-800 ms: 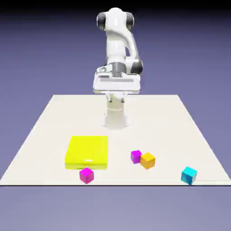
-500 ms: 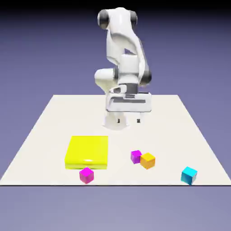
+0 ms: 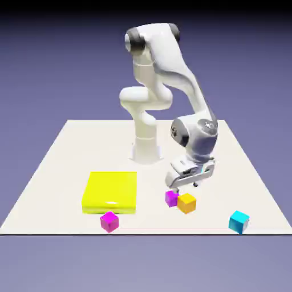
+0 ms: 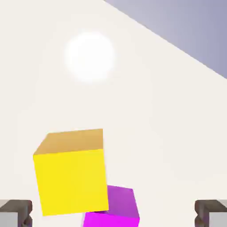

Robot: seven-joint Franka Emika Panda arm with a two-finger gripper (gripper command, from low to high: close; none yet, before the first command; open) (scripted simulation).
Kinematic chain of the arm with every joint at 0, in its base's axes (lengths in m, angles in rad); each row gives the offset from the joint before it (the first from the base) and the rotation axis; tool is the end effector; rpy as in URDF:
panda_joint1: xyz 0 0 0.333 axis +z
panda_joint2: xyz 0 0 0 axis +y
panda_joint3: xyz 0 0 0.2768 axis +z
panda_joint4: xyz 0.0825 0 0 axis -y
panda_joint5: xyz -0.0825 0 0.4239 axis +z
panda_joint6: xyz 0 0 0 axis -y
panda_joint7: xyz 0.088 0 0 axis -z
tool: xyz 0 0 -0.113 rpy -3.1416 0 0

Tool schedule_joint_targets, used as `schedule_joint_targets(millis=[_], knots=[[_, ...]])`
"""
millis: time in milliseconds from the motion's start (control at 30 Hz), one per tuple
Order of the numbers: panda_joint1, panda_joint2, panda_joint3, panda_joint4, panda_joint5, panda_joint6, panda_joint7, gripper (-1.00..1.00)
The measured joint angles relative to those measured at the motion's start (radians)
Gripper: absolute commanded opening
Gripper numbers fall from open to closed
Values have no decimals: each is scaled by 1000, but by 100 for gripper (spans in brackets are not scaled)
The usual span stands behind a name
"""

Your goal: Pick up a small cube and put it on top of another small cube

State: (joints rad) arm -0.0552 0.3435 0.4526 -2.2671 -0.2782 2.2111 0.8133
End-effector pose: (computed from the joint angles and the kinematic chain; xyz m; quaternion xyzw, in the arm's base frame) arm 0.4598 0.2031 0.1214 0.9795 -0.1010 -0.1309 0.1149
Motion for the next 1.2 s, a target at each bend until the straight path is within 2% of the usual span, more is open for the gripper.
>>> schedule_joint_targets(millis=[67, 167, 200, 267, 367, 433, 1033, 1167, 1200], knots=[[-2, 33, 16, 19, -10, -29, 3, 0], [27, 141, -42, -11, -91, 98, 57, 0], [33, 161, -53, -16, -106, 121, 66, -100], [33, 161, -53, -16, -104, 121, 65, -100], [3, 52, 6, 14, -21, -6, 10, -100], [-2, 33, 16, 19, -6, -29, 1, -100], [296, 308, -141, 660, 365, -253, 707, -100], [315, 375, -148, 596, 359, -123, 704, -100], [316, 381, -149, 591, 358, -111, 704, 100]])
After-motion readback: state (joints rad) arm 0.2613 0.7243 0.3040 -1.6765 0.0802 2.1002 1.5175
